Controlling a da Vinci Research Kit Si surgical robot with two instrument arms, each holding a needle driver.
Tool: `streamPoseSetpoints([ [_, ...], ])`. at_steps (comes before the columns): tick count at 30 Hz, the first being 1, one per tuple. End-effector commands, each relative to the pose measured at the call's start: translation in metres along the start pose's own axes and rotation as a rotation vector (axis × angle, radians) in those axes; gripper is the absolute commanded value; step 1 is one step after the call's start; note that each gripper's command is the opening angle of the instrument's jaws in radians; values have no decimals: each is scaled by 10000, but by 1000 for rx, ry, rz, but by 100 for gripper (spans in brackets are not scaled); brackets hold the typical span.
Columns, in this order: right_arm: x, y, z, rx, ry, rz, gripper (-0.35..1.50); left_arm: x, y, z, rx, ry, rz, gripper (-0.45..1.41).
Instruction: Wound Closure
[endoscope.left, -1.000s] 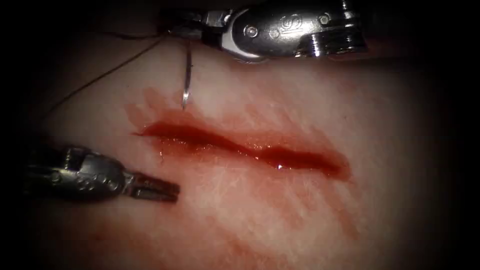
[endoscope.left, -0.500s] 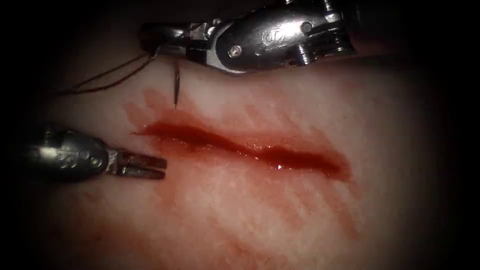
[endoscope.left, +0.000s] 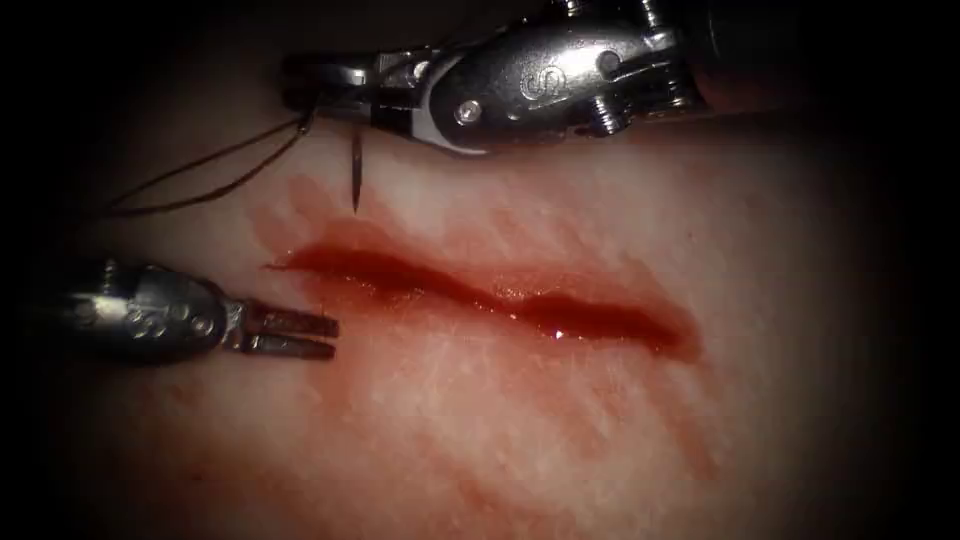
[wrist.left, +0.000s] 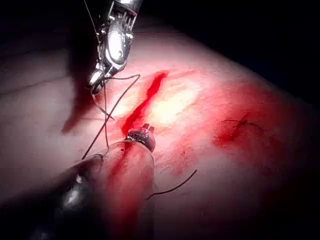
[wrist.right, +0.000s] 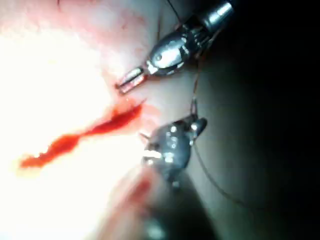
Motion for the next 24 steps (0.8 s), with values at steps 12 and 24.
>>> streamPoseSetpoints([
  [12,-4,4,6,0,-3,-32,-35,-9,3,11,-10,-2,1,5],
  [24,-10,1,8,6,-9,-55,-35,-8,3,10,-11,-2,-5,2],
])
